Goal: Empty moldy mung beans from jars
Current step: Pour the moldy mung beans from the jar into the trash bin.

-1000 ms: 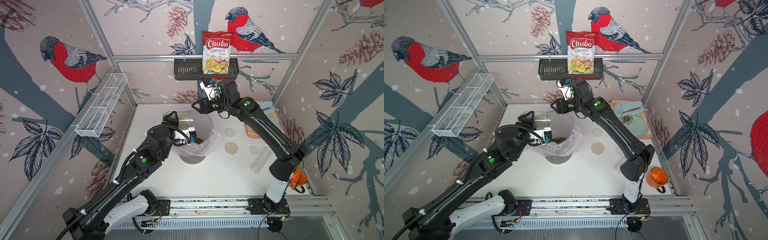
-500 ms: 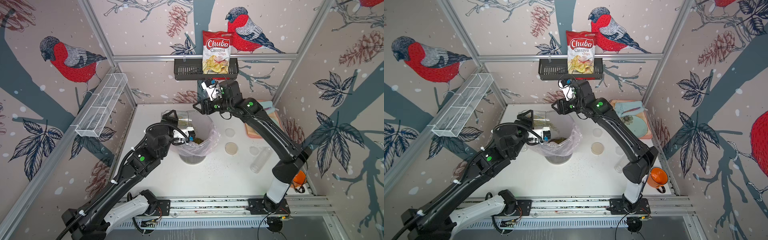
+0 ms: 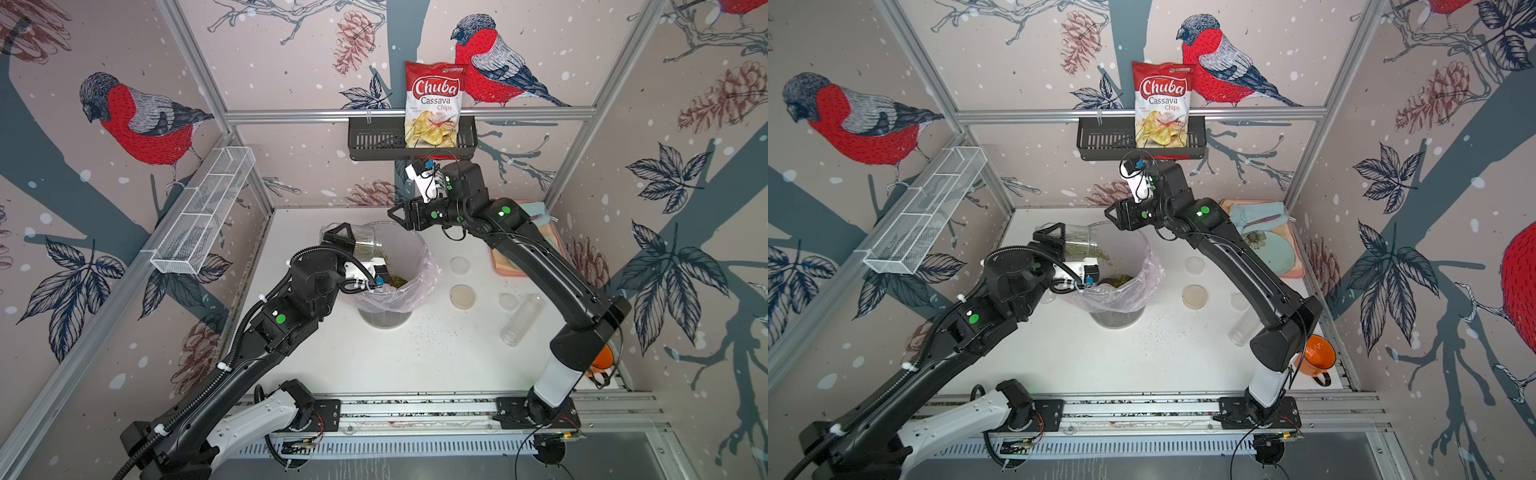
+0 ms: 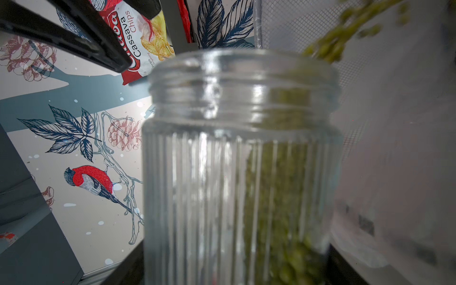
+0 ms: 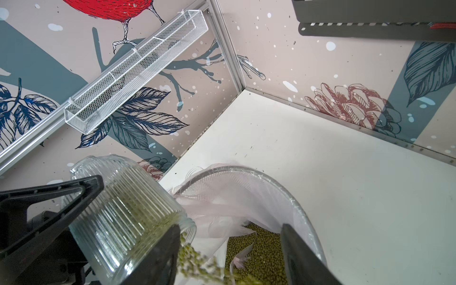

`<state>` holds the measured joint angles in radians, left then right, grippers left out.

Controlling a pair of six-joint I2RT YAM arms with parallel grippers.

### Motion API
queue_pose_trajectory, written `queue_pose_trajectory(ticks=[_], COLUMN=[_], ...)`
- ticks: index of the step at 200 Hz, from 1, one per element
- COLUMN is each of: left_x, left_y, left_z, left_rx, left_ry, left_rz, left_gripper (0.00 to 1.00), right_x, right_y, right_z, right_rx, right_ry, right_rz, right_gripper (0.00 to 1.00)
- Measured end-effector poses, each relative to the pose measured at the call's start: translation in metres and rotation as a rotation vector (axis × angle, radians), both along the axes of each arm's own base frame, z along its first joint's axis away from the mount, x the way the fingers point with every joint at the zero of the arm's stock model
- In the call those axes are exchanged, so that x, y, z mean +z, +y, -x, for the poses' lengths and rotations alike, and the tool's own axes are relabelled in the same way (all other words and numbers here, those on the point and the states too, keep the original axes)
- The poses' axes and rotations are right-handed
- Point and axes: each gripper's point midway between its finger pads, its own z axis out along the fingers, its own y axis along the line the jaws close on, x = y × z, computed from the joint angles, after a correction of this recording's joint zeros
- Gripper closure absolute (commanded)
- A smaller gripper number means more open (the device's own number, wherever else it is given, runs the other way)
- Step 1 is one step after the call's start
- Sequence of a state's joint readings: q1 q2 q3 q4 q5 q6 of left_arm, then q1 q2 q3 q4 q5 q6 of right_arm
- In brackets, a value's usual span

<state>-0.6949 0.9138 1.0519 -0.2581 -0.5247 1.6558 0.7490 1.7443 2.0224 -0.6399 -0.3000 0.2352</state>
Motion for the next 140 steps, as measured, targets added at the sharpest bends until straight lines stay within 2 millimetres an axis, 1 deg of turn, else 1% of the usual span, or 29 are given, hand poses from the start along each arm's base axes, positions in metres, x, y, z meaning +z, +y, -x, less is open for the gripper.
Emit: queue_pose_trajectory(ticks=[27, 67, 111, 140], left_x=[0.005, 0.004, -0.003, -0.004], left_y=[0.001, 0.001, -0.002, -0.002], left_z=[0.001, 0.002, 0.004, 0.003], left_rx=[0.001, -0.009, -0.036, -0.039], left_ry=[-0.009, -0.008, 0.008, 0.007], left_rz=[0.006, -0.017, -0.042, -0.055], left_gripper=[1.00, 1.00, 1.00, 1.00], right_x=[-0.001, -0.003, 0.006, 0.016], right_y=[-0.002, -0.002, -0.001, 0.002], right_z=[0.002, 0.008, 0.016, 0.022], right_rx=[0.001, 0.030, 0.099, 0.155], right_ry=[0.001, -0.005, -0.047, -0.075], right_rz=[0.001, 0.007, 0.004, -0.007], right_gripper=[0.35, 0.34, 0.33, 0.33])
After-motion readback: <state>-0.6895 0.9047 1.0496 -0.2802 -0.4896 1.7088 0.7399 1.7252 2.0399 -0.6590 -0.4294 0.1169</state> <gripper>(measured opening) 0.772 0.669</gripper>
